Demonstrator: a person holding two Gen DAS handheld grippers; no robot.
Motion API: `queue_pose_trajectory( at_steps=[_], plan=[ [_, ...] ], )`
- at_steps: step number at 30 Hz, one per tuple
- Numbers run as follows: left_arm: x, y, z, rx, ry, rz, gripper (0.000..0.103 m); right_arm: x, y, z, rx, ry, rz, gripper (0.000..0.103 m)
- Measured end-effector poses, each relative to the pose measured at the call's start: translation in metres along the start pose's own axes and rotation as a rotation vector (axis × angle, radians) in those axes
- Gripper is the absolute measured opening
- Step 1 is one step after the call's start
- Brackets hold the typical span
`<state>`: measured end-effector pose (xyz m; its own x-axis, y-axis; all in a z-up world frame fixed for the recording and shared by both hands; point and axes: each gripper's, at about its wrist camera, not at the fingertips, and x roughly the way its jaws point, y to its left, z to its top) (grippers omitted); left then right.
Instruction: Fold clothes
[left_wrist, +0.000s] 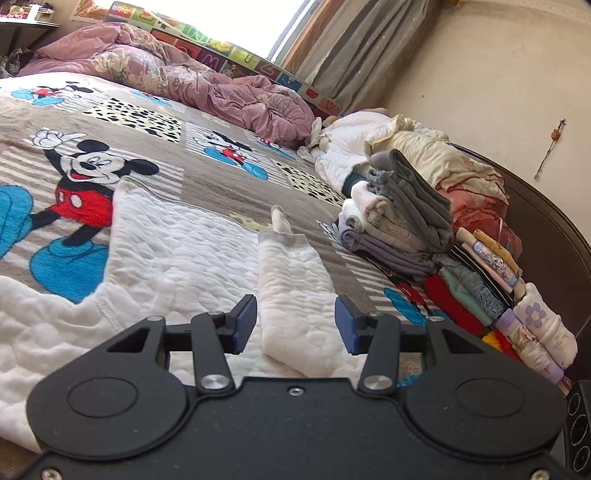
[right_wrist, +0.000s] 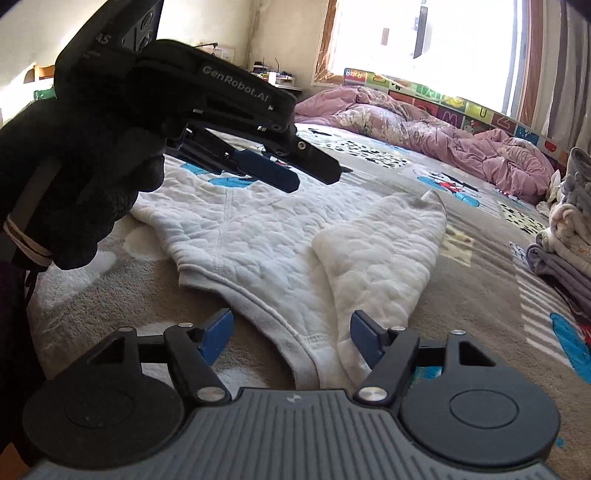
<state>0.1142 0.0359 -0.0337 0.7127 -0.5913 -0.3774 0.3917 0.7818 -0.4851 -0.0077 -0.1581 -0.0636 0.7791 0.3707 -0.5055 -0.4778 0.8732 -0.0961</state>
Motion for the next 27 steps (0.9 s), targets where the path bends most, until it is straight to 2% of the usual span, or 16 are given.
queue_pose_trajectory(
  at_steps=[4,7,10,13,15,19,23,25,26,27],
  plan=[
    [-0.034,0.033,0.011,-0.087,-0.07,0.14,0.053,-0.013,-0.001,0.008,0.052,-0.043,-0.018,0.069],
    [-0.067,0.068,0.01,-0.226,-0.113,0.307,0.054,-0.015,0.008,0.013,0.071,-0.049,-0.006,0.069],
    [-0.106,0.098,0.003,-0.363,-0.178,0.465,0.054,-0.006,0.029,0.021,0.035,-0.045,0.034,0.069],
    [-0.143,0.121,-0.011,-0.477,-0.223,0.596,0.054,0.004,0.05,0.022,0.026,-0.045,0.081,0.069],
    [-0.155,0.128,-0.022,-0.553,-0.221,0.596,0.054,0.01,0.06,0.022,0.054,-0.044,0.115,0.069],
    [-0.149,0.137,-0.04,-0.666,-0.173,0.519,0.054,0.02,0.074,0.018,0.092,-0.027,0.156,0.069],
    [-0.138,0.138,-0.037,-0.66,-0.219,0.488,0.054,0.024,0.078,0.016,0.109,-0.019,0.161,0.07],
    [-0.129,0.135,-0.032,-0.621,-0.236,0.48,0.034,0.024,0.073,0.015,0.134,-0.02,0.158,0.07],
    [-0.125,0.132,-0.029,-0.592,-0.242,0.474,0.018,0.023,0.069,0.014,0.16,-0.022,0.157,0.07],
    [-0.12,0.123,-0.023,-0.546,-0.247,0.45,0.016,0.022,0.062,0.012,0.202,-0.027,0.157,0.07]
  ],
)
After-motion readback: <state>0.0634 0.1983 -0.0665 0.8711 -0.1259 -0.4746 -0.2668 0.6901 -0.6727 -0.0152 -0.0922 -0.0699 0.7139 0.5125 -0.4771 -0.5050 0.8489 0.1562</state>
